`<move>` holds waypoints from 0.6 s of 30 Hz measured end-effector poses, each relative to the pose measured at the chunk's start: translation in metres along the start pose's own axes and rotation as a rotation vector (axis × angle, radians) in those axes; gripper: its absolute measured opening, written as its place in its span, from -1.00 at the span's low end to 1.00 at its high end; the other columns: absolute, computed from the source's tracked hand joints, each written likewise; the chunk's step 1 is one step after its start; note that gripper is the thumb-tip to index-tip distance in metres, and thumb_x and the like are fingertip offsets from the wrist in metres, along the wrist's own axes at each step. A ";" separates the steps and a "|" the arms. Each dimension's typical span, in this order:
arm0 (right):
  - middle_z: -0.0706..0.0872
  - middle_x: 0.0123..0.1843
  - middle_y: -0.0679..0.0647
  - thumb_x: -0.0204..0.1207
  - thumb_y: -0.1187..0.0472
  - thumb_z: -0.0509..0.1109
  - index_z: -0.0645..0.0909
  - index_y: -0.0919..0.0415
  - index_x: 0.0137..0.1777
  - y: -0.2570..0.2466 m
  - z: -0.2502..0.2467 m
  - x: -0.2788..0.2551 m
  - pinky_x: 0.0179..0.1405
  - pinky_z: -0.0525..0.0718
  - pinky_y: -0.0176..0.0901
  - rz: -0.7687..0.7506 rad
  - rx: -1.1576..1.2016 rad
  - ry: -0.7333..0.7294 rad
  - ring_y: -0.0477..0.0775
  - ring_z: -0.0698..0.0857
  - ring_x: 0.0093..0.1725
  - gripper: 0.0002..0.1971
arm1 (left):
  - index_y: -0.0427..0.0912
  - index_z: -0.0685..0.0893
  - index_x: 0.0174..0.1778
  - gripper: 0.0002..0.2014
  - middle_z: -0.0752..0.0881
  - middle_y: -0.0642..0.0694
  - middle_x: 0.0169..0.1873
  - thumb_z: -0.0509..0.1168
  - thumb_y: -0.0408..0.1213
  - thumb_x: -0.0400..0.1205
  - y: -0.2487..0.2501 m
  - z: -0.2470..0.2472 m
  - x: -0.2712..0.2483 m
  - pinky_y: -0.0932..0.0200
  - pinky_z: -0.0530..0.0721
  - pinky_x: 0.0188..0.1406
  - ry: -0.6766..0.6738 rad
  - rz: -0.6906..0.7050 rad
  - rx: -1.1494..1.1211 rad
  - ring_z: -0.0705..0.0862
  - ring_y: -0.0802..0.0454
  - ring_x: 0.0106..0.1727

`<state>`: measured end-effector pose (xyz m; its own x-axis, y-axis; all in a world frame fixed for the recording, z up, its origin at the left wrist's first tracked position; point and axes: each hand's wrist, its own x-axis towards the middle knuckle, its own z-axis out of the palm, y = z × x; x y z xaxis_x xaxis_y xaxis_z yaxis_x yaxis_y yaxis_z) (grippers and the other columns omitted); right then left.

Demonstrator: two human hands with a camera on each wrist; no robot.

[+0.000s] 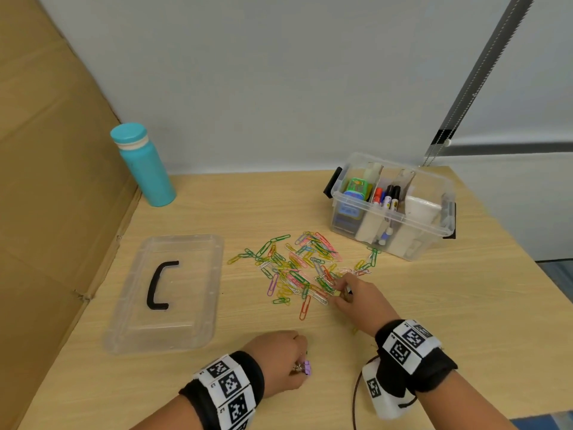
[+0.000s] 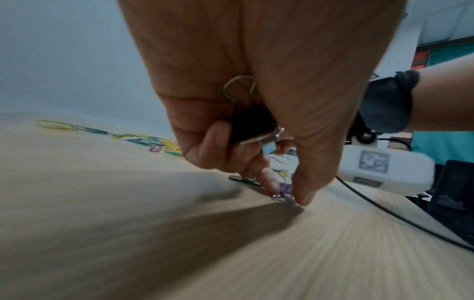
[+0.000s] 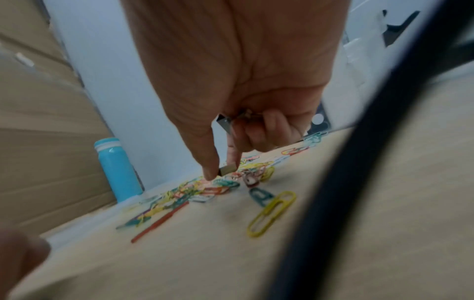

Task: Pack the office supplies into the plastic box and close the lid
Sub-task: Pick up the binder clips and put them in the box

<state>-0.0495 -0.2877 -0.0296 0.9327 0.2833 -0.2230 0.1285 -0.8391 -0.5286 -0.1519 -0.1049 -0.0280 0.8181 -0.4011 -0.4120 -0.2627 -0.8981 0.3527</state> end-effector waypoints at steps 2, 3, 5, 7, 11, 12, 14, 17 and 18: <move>0.56 -0.26 -0.11 0.55 0.07 0.37 0.50 0.04 0.00 0.006 -0.008 -0.004 -0.41 0.39 -0.40 0.008 0.073 0.011 -0.17 0.51 -0.32 -0.87 | -0.15 0.54 0.11 -0.70 0.60 -0.09 0.06 0.24 -0.02 0.59 0.000 -0.002 0.004 0.16 0.40 -0.12 0.019 -0.007 -0.024 0.59 -0.11 0.02; 0.54 -0.29 -0.12 0.55 0.05 0.37 0.51 0.05 0.00 0.010 -0.012 -0.007 -0.44 0.36 -0.39 0.008 0.101 0.016 -0.21 0.46 -0.37 -0.86 | -0.13 0.54 0.09 -0.69 0.58 -0.04 -0.01 0.25 0.00 0.57 0.001 -0.003 0.006 0.18 0.40 -0.15 0.033 -0.014 -0.038 0.58 -0.07 -0.05; 0.48 -0.36 -0.14 0.54 0.03 0.39 0.54 0.08 0.00 0.019 -0.022 -0.011 -0.47 0.31 -0.36 0.010 0.144 0.025 -0.21 0.38 -0.44 -0.84 | -0.12 0.50 0.08 -0.67 0.52 0.05 -0.13 0.26 0.03 0.55 0.003 -0.004 0.011 0.19 0.37 -0.21 0.048 -0.029 -0.050 0.49 0.01 -0.17; 0.43 -0.42 -0.13 0.53 0.03 0.39 0.55 0.08 0.00 0.028 -0.030 -0.016 -0.47 0.29 -0.34 0.014 0.157 0.010 -0.19 0.35 -0.47 -0.83 | -0.12 0.46 0.09 -0.69 0.54 0.04 -0.12 0.24 0.00 0.57 0.007 -0.004 0.017 0.18 0.36 -0.23 0.039 -0.022 -0.046 0.47 0.03 -0.19; 0.38 -0.48 -0.10 0.54 0.05 0.38 0.53 0.03 -0.07 0.042 -0.051 -0.025 -0.51 0.30 -0.36 -0.044 0.192 -0.052 -0.15 0.31 -0.55 -0.90 | -0.14 0.48 0.11 -0.71 0.60 -0.06 -0.08 0.21 -0.02 0.62 0.015 -0.004 0.029 0.16 0.43 -0.17 0.022 -0.013 -0.062 0.48 0.03 -0.16; 0.39 -0.48 -0.10 0.55 0.05 0.38 0.53 0.02 -0.08 0.043 -0.060 -0.026 -0.50 0.32 -0.37 -0.063 0.214 -0.061 -0.16 0.32 -0.55 -0.90 | -0.11 0.50 0.11 -0.72 0.59 -0.03 -0.10 0.22 -0.01 0.62 0.016 -0.007 0.031 0.18 0.44 -0.17 0.031 -0.019 -0.104 0.49 0.05 -0.16; 0.47 -0.43 -0.05 0.55 0.04 0.38 0.55 0.03 -0.08 0.044 -0.084 -0.027 -0.48 0.36 -0.39 -0.096 0.267 -0.046 -0.18 0.36 -0.52 -0.90 | -0.03 0.51 0.05 -0.77 0.59 0.06 -0.20 0.26 0.00 0.60 0.017 -0.017 0.035 0.22 0.46 -0.24 0.081 -0.021 -0.247 0.51 0.14 -0.24; 0.64 -0.22 -0.06 0.57 0.07 0.34 0.57 0.05 -0.08 0.043 -0.132 -0.021 -0.36 0.44 -0.36 -0.129 0.318 0.075 -0.27 0.49 -0.44 -0.92 | 0.06 0.51 -0.07 -0.87 0.51 0.12 -0.40 0.30 -0.03 0.59 0.014 -0.036 0.042 0.33 0.40 -0.39 0.241 0.001 -0.467 0.44 0.22 -0.44; 0.64 -0.21 -0.07 0.58 0.08 0.33 0.57 0.07 -0.07 0.043 -0.148 -0.016 -0.35 0.43 -0.33 -0.128 0.320 0.135 -0.30 0.51 -0.43 -0.92 | 0.07 0.52 -0.09 -0.88 0.52 0.10 -0.41 0.30 -0.03 0.60 0.013 -0.042 0.045 0.33 0.41 -0.40 0.295 0.004 -0.513 0.45 0.22 -0.45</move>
<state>-0.0090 -0.3968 0.0726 0.9547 0.2948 -0.0397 0.1550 -0.6068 -0.7796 -0.0976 -0.1268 -0.0070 0.9447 -0.2710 -0.1846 -0.0451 -0.6650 0.7455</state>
